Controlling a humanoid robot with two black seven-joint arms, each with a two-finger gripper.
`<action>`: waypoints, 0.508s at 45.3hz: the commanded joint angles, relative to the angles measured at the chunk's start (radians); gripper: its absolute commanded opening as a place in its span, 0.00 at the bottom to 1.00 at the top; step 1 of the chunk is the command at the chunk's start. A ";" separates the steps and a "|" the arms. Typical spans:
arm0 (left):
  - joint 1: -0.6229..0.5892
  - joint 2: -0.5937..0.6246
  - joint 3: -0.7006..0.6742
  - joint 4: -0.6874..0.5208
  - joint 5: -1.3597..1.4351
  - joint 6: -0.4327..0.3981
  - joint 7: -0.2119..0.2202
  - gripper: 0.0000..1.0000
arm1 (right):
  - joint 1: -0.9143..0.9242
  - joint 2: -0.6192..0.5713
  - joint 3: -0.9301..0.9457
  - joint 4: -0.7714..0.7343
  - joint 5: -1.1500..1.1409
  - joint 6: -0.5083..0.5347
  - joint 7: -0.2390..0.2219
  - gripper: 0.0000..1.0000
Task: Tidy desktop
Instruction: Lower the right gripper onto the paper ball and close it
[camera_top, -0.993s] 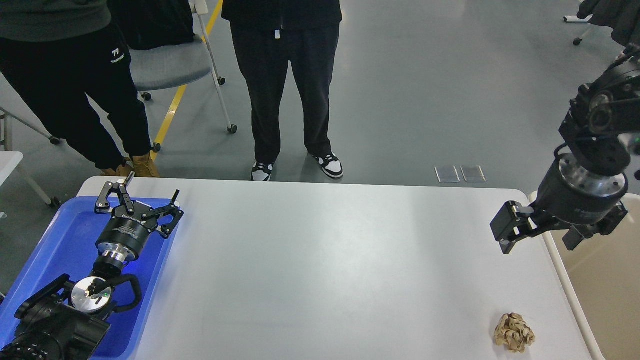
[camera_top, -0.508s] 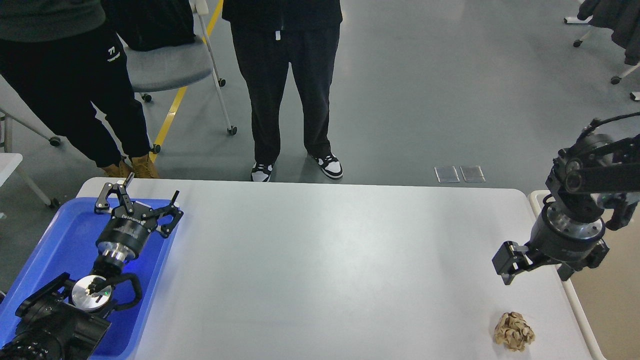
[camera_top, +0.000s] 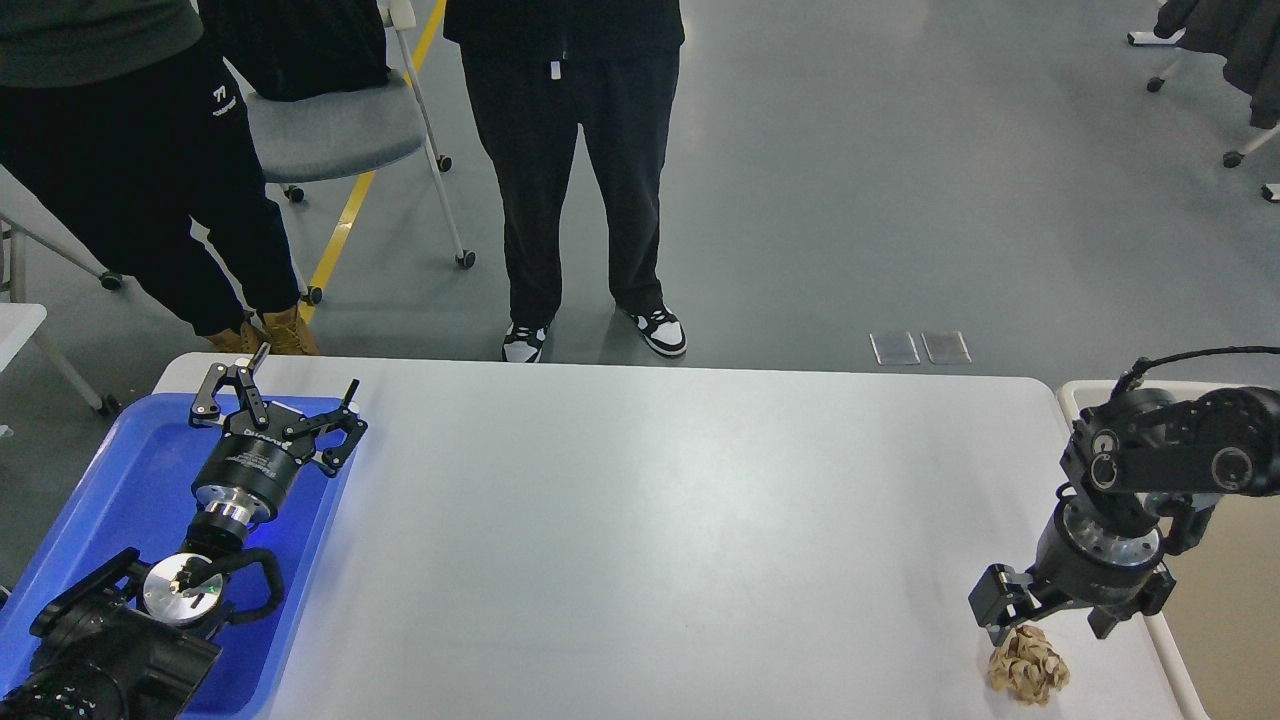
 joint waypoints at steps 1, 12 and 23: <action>-0.001 0.000 0.000 0.000 0.000 0.000 0.000 1.00 | -0.127 0.005 0.058 -0.077 -0.056 -0.046 0.004 1.00; 0.000 0.000 0.000 0.000 0.000 0.000 0.000 1.00 | -0.184 0.008 0.072 -0.121 -0.132 -0.110 0.009 1.00; 0.000 0.000 0.000 0.000 0.000 0.000 0.000 1.00 | -0.213 0.004 0.072 -0.135 -0.151 -0.140 0.010 1.00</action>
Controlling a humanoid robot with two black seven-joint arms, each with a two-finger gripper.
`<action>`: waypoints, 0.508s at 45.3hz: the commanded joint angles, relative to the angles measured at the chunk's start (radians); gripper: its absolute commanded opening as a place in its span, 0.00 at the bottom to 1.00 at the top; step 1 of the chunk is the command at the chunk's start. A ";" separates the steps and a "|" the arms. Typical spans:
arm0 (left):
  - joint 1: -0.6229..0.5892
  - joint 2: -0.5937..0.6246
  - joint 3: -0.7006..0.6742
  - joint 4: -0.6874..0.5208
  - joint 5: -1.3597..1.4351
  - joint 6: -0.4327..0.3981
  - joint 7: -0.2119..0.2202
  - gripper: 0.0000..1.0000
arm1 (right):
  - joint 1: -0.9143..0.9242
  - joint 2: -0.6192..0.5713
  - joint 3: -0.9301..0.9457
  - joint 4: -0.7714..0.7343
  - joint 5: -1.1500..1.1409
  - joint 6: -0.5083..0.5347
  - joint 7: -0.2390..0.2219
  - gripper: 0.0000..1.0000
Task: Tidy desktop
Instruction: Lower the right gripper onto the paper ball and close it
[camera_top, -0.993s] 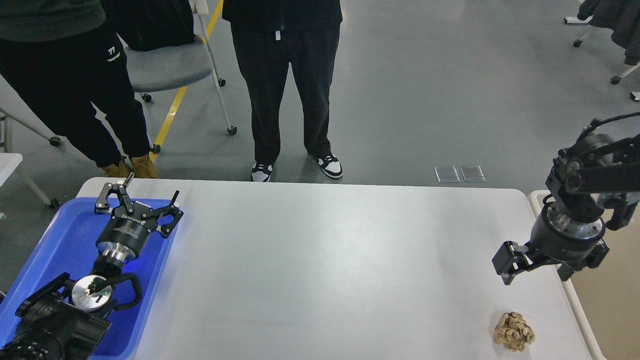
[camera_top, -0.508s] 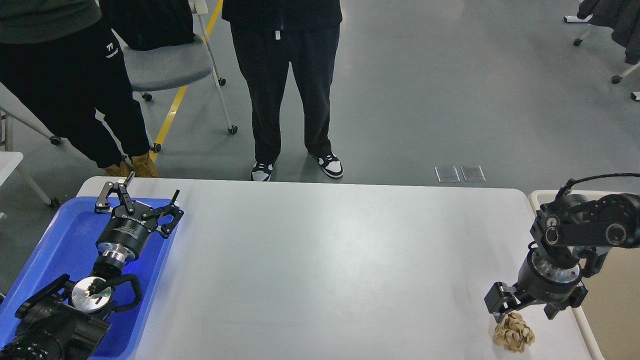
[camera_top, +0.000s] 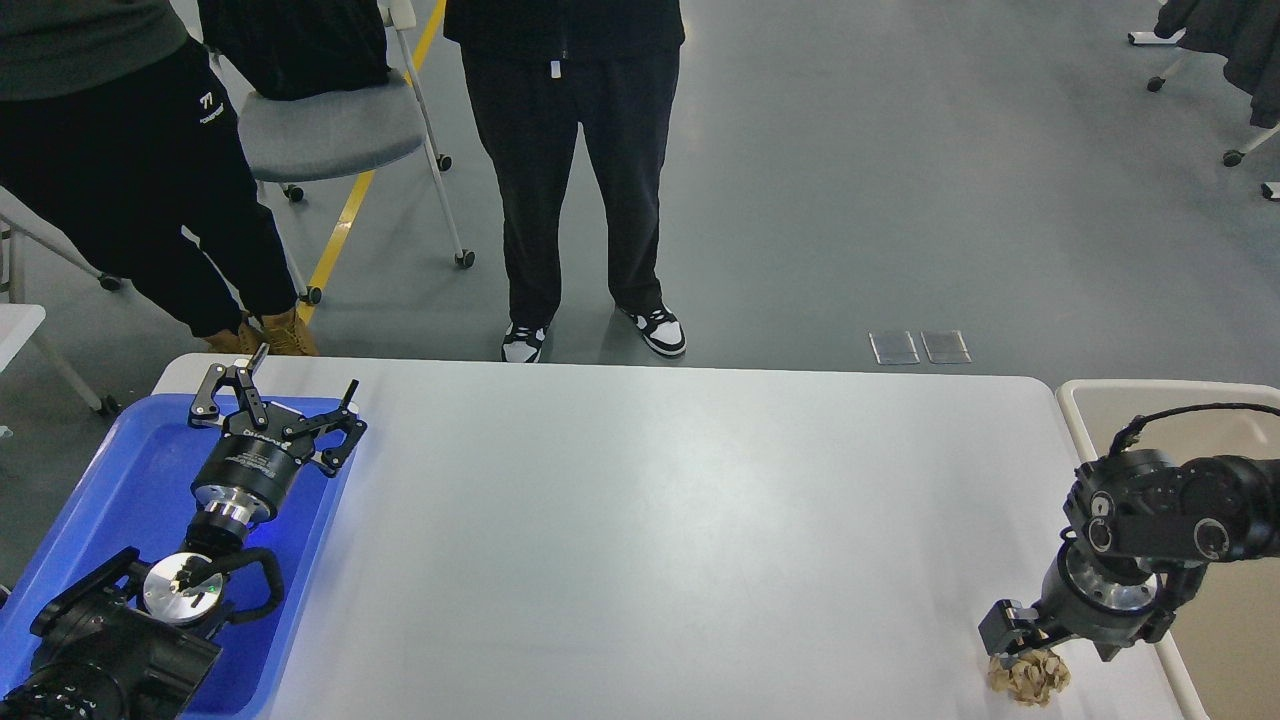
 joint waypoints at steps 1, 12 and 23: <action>0.000 0.000 0.000 0.000 0.000 0.000 0.000 1.00 | -0.044 -0.003 0.007 -0.023 -0.032 -0.042 0.002 1.00; 0.000 0.000 0.000 0.000 0.000 0.000 0.000 1.00 | -0.044 -0.006 0.009 -0.023 -0.029 -0.053 0.007 1.00; 0.000 0.000 0.000 0.000 0.000 0.000 0.000 1.00 | -0.052 -0.007 0.009 -0.023 -0.028 -0.062 0.042 0.93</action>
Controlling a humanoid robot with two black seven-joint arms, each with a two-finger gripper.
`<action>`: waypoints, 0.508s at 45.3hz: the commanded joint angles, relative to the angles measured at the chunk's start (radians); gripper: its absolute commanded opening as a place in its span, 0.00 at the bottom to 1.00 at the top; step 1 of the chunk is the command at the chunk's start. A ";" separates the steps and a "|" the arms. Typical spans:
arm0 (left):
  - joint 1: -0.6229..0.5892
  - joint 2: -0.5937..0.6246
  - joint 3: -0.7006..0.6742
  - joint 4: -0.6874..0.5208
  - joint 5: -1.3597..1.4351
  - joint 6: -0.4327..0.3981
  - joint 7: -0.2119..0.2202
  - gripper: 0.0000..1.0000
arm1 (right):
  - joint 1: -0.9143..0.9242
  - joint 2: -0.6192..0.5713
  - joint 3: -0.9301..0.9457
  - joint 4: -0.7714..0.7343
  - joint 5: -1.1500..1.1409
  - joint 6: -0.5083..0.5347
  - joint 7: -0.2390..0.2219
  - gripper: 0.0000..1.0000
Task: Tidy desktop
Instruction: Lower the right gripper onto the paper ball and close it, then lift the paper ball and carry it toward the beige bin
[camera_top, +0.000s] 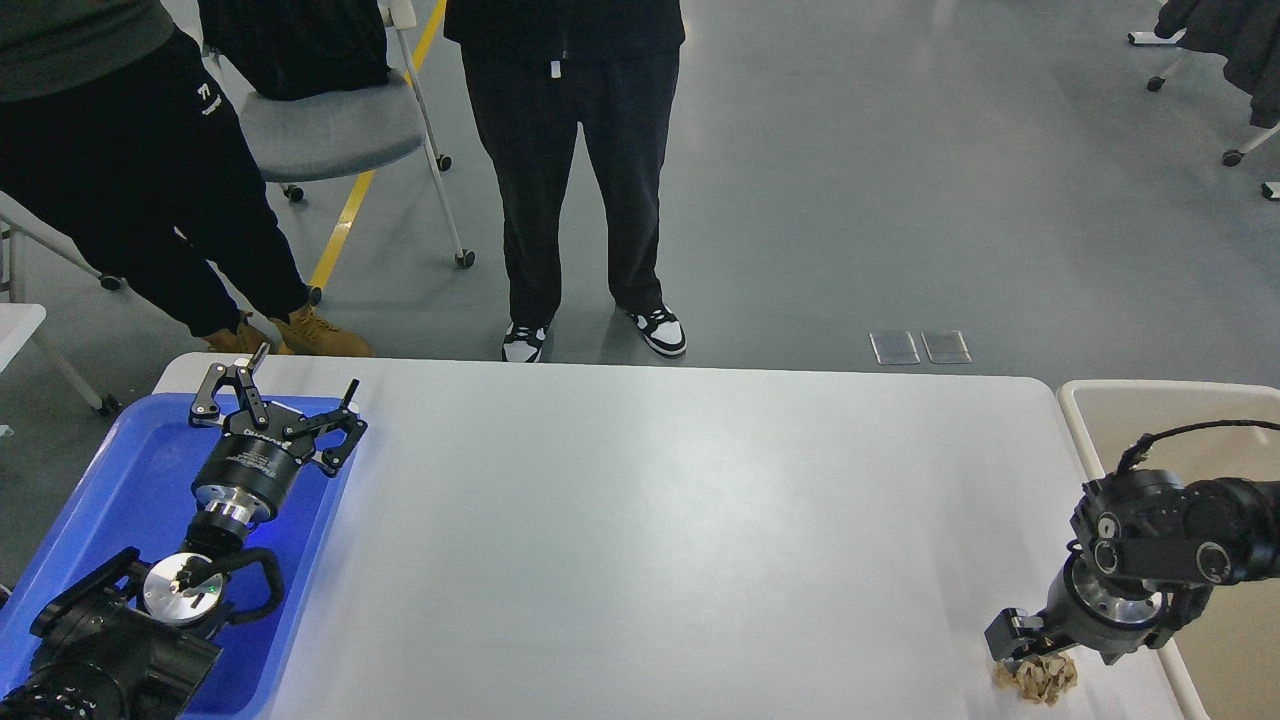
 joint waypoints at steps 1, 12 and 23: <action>0.000 0.000 0.000 0.000 0.000 0.000 0.000 1.00 | -0.010 -0.002 0.001 -0.003 -0.001 -0.019 0.025 0.91; -0.001 0.000 0.000 0.000 0.000 0.000 0.000 1.00 | -0.016 -0.001 -0.010 -0.002 -0.006 -0.045 0.066 0.50; -0.001 0.000 0.000 0.000 0.000 0.000 0.000 1.00 | -0.021 -0.008 -0.008 0.000 -0.006 -0.047 0.066 0.07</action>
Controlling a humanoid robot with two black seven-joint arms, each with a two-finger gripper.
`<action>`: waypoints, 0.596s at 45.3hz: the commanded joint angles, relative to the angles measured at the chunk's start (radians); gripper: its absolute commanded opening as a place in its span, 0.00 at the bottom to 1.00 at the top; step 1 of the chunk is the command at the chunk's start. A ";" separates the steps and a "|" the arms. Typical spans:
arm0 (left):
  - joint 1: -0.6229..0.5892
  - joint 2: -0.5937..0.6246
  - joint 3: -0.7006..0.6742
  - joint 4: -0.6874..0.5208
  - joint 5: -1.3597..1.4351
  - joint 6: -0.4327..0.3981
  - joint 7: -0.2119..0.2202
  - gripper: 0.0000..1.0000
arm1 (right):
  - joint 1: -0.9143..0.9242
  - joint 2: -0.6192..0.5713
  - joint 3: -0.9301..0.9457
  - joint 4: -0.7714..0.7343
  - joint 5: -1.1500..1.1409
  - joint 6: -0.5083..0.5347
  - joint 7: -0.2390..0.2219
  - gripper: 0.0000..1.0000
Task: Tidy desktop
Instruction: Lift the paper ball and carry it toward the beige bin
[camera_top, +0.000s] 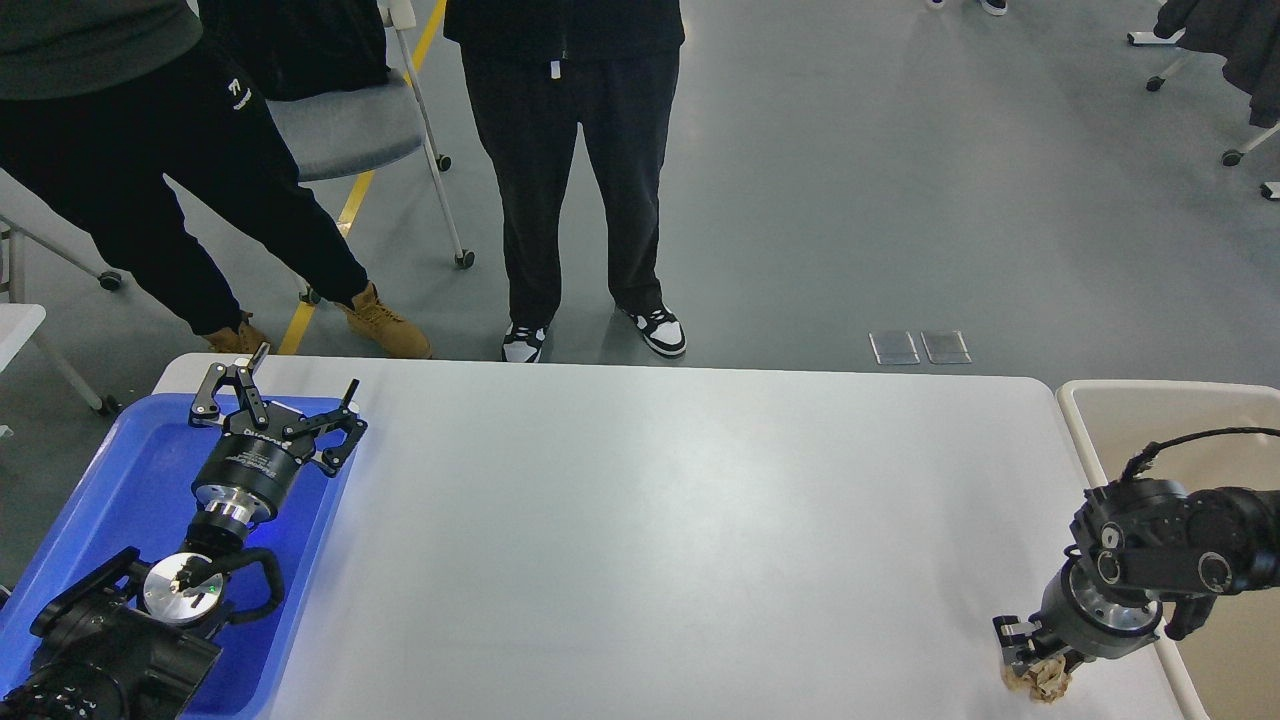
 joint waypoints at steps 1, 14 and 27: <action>-0.001 0.000 0.000 0.000 0.000 0.000 0.000 1.00 | -0.004 -0.009 -0.001 0.002 -0.001 -0.006 0.010 0.00; 0.001 0.000 0.000 0.000 0.002 0.000 0.000 1.00 | 0.043 -0.093 -0.007 0.035 -0.001 0.017 0.010 0.00; 0.001 0.000 0.000 0.000 0.002 0.000 0.001 1.00 | 0.310 -0.298 -0.044 0.176 -0.047 0.194 0.010 0.00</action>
